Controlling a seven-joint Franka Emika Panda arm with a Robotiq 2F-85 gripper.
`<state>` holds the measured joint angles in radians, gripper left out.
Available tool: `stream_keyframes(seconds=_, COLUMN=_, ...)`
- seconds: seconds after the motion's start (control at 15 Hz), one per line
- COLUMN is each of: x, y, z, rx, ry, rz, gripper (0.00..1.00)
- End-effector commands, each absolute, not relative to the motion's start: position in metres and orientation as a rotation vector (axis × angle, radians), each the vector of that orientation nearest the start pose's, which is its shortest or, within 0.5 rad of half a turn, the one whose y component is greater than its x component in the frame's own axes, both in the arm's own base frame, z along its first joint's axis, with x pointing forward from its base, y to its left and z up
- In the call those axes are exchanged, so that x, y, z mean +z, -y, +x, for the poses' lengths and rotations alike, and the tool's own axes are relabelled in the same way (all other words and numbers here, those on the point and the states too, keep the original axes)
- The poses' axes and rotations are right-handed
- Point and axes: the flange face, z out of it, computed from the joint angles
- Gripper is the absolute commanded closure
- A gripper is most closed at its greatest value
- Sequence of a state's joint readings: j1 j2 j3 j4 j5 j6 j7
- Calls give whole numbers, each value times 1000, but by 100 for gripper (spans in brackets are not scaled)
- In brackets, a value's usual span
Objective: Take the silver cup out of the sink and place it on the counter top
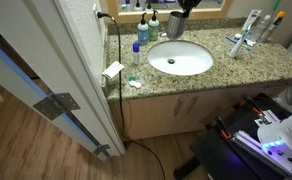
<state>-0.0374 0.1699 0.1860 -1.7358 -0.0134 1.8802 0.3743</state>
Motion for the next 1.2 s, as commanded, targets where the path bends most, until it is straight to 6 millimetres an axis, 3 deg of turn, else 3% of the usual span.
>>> stream_keyframes(seconds=0.0, x=474, y=-83, z=604, rx=46, ry=-352, rz=-3111, gripper=99)
stream_keyframes(seconds=0.13, x=449, y=-95, z=616, rx=111, ry=-355, rz=-3157, gripper=99)
stream_keyframes(seconds=0.33, x=413, y=-136, z=645, rx=168, ry=-333, rz=-3121, gripper=99)
stream_keyframes(seconds=0.53, x=398, y=-168, z=680, rx=94, ry=-488, rz=-3072, gripper=99)
stream_keyframes(seconds=0.6, x=397, y=-169, z=685, rx=88, ry=-532, rz=-3068, gripper=99)
stream_keyframes(seconds=0.67, x=394, y=-167, z=663, rx=124, ry=-457, rz=-3097, gripper=94)
stream_keyframes(seconds=0.87, x=388, y=-172, z=681, rx=95, ry=-511, rz=-3086, gripper=94)
stream_keyframes(seconds=0.93, x=385, y=-171, z=685, rx=86, ry=-529, rz=-3092, gripper=99)
stream_keyframes(seconds=1.13, x=381, y=-175, z=714, rx=20, ry=-623, rz=-3023, gripper=99)
